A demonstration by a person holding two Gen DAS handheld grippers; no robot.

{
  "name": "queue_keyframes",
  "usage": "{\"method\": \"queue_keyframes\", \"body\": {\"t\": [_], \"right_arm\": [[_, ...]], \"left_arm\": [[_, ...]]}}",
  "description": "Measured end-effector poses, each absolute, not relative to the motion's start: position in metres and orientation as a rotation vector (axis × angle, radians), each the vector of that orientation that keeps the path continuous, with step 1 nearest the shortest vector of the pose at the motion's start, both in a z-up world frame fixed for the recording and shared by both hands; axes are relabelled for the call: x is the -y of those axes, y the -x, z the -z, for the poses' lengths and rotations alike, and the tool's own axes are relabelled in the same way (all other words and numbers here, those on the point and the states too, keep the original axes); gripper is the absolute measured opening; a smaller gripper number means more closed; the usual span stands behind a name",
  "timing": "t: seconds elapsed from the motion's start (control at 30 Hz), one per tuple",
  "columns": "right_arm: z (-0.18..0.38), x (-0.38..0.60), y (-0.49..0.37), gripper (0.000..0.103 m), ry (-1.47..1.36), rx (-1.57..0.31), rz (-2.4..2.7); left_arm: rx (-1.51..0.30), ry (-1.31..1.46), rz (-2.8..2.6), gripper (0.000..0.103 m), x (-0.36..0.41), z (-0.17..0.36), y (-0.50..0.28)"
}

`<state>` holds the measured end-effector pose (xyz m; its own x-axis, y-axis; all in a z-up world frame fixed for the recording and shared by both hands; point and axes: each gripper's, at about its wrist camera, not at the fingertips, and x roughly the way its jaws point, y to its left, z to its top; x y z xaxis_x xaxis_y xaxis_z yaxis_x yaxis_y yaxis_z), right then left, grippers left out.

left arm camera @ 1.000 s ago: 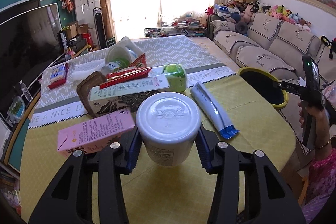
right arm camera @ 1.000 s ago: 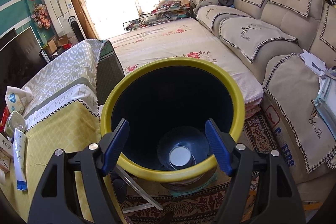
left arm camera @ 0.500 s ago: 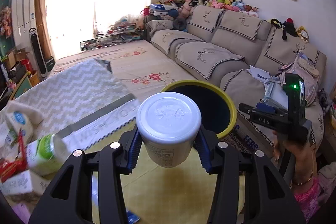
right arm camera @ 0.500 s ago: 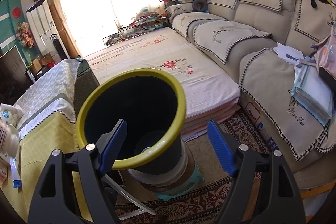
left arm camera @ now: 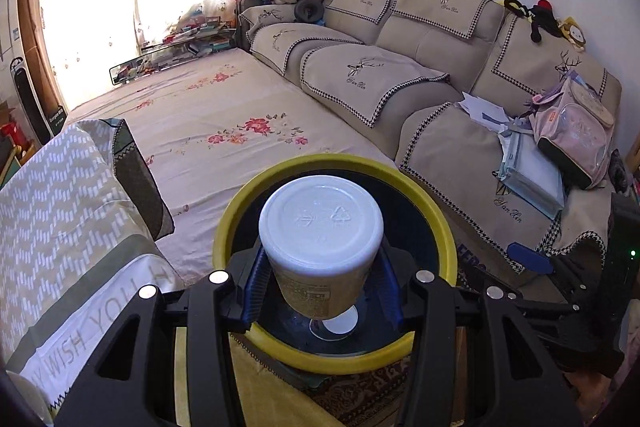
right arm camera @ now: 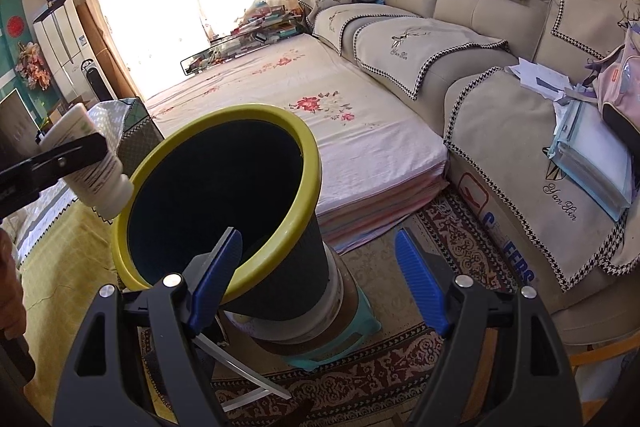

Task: Collect trash
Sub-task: 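Grasp the white pill bottle with the left gripper and drop it into the bin, then grasp the blue-white tube with the right gripper and lift it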

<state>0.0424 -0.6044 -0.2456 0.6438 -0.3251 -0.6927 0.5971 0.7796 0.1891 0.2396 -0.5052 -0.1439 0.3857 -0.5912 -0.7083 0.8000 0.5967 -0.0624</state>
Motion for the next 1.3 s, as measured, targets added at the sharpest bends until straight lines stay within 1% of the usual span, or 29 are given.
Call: {"method": "queue_keyframes", "body": {"t": [0.07, 0.1, 0.17, 0.2, 0.33, 0.4, 0.43, 0.53, 0.63, 0.8, 1.0, 1.17, 1.3], "right_arm": [[0.247, 0.604, -0.044, 0.075, -0.428, -0.694, 0.542], [0.247, 0.603, -0.044, 0.075, -0.427, -0.695, 0.542], [0.247, 0.602, -0.045, 0.075, -0.426, -0.697, 0.543], [0.247, 0.601, -0.045, 0.075, -0.426, -0.698, 0.543], [0.245, 0.597, -0.045, 0.075, -0.418, -0.694, 0.541], [0.243, 0.594, -0.045, 0.075, -0.413, -0.691, 0.535], [0.242, 0.593, -0.046, 0.075, -0.409, -0.692, 0.531], [0.239, 0.581, -0.049, 0.075, -0.390, -0.694, 0.508], [0.235, 0.563, -0.059, 0.075, -0.363, -0.707, 0.463], [0.228, 0.510, -0.082, 0.075, -0.293, -0.726, 0.320], [0.220, 0.426, -0.113, 0.075, -0.209, -0.763, 0.069], [0.214, 0.363, -0.129, 0.075, -0.150, -0.782, -0.091], [0.211, 0.327, -0.134, 0.075, -0.102, -0.794, -0.141]], "left_arm": [[-0.767, -0.313, 0.896, 0.048, 0.509, 0.148, -0.244], [-0.765, -0.311, 0.891, 0.051, 0.511, 0.150, -0.246], [-0.757, -0.295, 0.886, 0.062, 0.510, 0.148, -0.246], [-0.752, -0.288, 0.885, 0.064, 0.507, 0.145, -0.245], [-0.695, -0.267, 0.886, 0.066, 0.480, 0.123, -0.228], [-0.652, -0.255, 0.874, 0.070, 0.461, 0.108, -0.217], [-0.627, -0.248, 0.863, 0.075, 0.450, 0.101, -0.212], [-0.575, -0.226, 0.805, 0.077, 0.407, 0.082, -0.197], [-0.549, -0.186, 0.724, 0.083, 0.355, 0.069, -0.188], [-0.523, -0.097, 0.553, 0.087, 0.257, 0.058, -0.177], [-0.537, -0.054, 0.337, 0.090, 0.155, 0.059, -0.160], [-0.528, -0.036, 0.179, 0.092, 0.087, 0.065, -0.150], [-0.537, -0.005, 0.131, 0.092, 0.055, 0.072, -0.143]]}}
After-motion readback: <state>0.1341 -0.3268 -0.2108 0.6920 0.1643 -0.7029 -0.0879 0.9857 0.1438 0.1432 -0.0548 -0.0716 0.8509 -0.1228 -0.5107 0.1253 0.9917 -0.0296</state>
